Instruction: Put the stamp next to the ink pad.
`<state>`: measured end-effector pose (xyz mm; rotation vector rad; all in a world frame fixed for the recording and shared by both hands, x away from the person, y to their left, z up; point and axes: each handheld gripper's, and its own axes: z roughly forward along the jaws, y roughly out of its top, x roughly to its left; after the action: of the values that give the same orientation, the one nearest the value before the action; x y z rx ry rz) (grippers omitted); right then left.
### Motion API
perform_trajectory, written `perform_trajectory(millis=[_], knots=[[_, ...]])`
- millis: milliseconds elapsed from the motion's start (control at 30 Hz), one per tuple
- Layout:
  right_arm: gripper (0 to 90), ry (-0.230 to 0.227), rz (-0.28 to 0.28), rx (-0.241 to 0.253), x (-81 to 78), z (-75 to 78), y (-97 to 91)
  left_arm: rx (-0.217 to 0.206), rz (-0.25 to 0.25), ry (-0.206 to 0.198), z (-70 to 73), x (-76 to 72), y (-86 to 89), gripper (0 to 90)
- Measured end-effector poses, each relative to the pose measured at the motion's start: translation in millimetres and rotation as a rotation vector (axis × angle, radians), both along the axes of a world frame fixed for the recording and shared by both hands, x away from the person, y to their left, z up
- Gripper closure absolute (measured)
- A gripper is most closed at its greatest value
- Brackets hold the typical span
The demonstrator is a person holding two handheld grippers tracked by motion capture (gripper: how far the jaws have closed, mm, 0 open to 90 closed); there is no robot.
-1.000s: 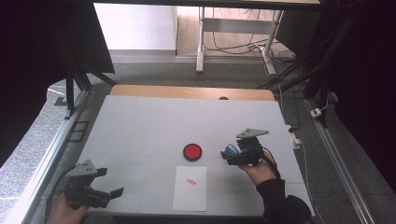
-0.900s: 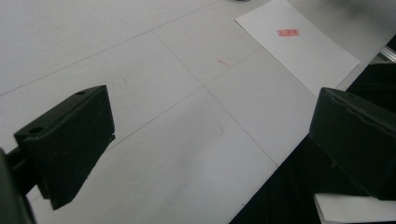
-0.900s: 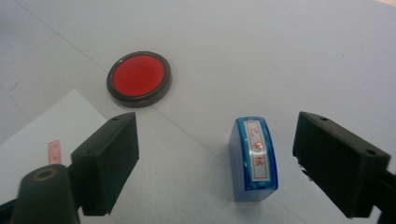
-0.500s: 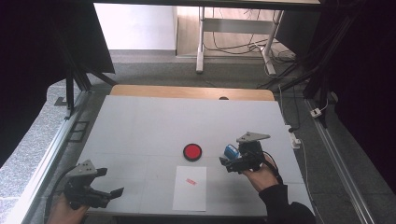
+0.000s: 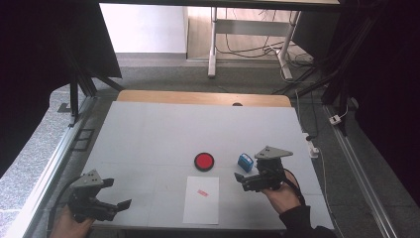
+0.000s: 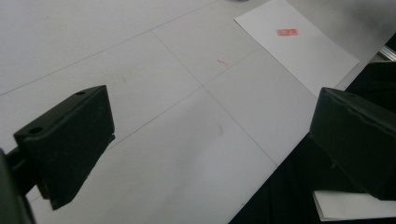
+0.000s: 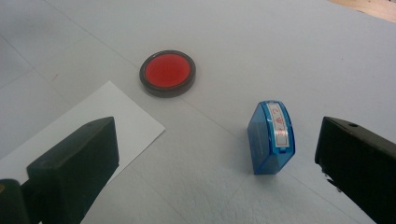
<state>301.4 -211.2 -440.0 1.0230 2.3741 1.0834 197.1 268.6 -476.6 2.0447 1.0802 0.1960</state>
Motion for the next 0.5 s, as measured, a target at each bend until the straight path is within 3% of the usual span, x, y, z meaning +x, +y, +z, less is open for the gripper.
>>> perform_trajectory(millis=[500], knots=[[0.0,-0.028,-0.04,0.039,-27.5,5.9,-17.6,0.001,0.0,-0.002,0.1,-0.6,0.2,0.0]])
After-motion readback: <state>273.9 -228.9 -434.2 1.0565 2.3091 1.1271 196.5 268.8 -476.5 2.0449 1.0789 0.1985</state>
